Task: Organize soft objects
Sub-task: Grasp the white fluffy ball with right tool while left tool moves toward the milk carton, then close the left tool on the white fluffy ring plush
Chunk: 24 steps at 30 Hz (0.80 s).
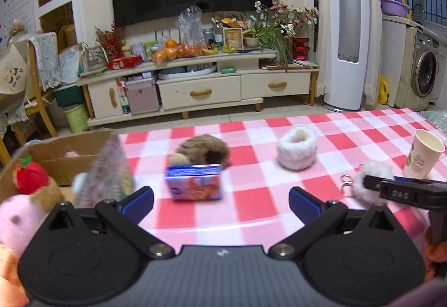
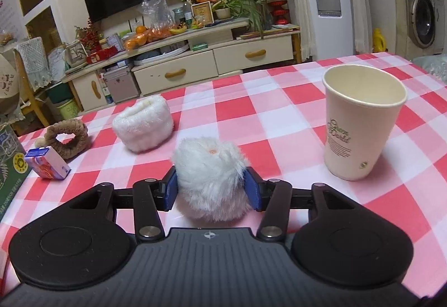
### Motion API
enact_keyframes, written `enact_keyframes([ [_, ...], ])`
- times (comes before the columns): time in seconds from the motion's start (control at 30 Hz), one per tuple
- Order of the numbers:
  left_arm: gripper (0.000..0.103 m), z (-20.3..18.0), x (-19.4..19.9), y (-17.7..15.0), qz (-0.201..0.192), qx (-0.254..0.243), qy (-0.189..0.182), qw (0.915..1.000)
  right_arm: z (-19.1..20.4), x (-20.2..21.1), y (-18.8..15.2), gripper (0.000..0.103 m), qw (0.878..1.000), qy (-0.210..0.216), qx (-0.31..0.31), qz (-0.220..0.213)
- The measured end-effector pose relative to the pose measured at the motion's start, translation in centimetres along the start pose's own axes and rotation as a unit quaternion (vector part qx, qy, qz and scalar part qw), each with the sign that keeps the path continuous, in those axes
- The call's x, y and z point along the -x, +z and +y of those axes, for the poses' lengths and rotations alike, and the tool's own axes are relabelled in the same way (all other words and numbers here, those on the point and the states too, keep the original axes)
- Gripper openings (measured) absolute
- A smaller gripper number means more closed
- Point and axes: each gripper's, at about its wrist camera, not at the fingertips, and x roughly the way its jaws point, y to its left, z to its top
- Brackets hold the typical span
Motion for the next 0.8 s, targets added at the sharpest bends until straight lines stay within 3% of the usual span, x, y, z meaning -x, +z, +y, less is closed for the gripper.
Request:
enact_keyframes([
  [0.1, 0.102, -2.1, -1.1, 0.5, 0.001, -0.007, -0.007, 1.0000, 0.2, -0.6, 0.2, 0.069, 1.000, 0.008, 0.003, 0.000],
  [0.4, 0.102, -5.8, -6.3, 3.0, 0.014, 0.008, -0.039, 0.9991, -0.1, -0.6, 0.6, 0.096, 1.000, 0.017, 0.014, 0.008],
  [0.8, 0.102, -8.8, -14.4, 4.2, 0.023, -0.002, -0.050, 0.9985, -0.6, -1.3, 0.6, 0.101, 0.999, 0.020, 0.036, 0.024],
])
